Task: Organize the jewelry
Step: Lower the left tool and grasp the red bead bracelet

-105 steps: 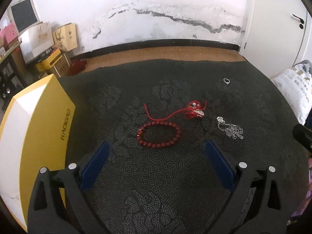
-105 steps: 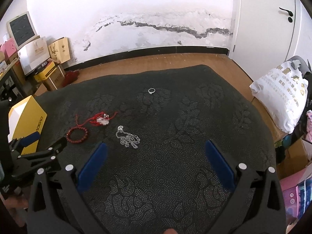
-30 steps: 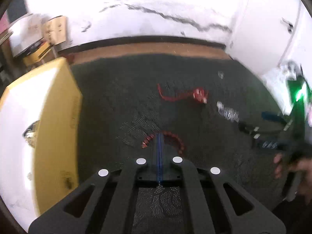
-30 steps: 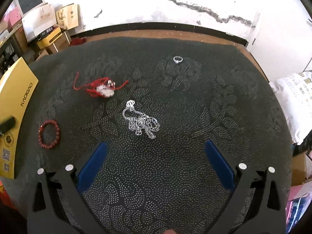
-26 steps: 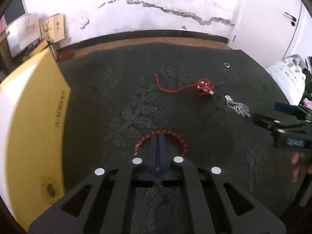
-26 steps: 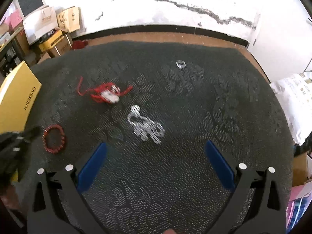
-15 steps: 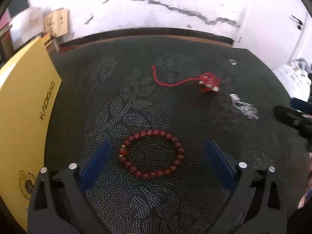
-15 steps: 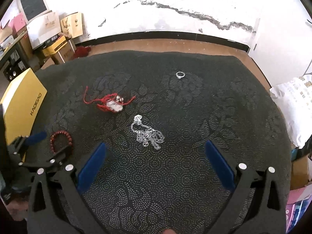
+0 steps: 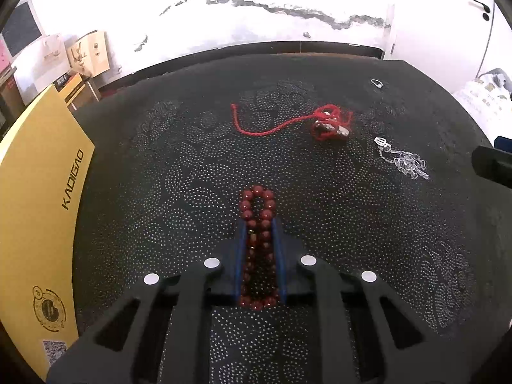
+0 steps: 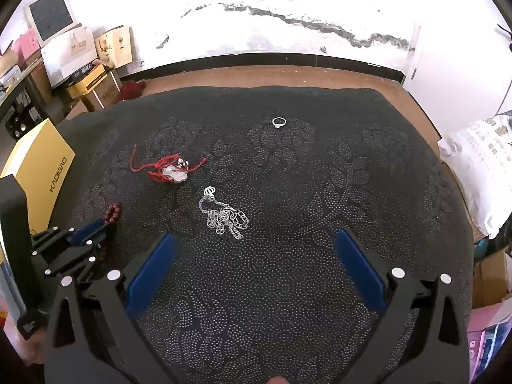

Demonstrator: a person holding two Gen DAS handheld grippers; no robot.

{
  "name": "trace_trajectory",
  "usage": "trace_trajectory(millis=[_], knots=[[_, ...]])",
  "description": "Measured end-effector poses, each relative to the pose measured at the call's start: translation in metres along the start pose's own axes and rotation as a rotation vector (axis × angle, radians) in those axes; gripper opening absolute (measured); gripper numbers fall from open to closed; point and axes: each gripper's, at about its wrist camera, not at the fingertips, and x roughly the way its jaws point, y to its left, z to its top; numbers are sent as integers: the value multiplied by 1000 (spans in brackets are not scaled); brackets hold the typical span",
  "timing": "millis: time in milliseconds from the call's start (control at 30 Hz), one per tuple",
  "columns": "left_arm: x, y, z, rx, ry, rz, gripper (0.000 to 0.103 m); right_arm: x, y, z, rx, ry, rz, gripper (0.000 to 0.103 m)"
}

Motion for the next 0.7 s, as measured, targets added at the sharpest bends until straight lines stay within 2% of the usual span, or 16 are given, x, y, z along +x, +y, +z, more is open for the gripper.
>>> trace_trajectory(millis=[433, 700], knots=[[-24, -6, 11, 28, -39, 5, 8, 3, 4, 1, 1, 7, 0, 97], [-46, 2, 19, 2, -54, 7, 8, 16, 8, -5, -14, 40, 0, 97]])
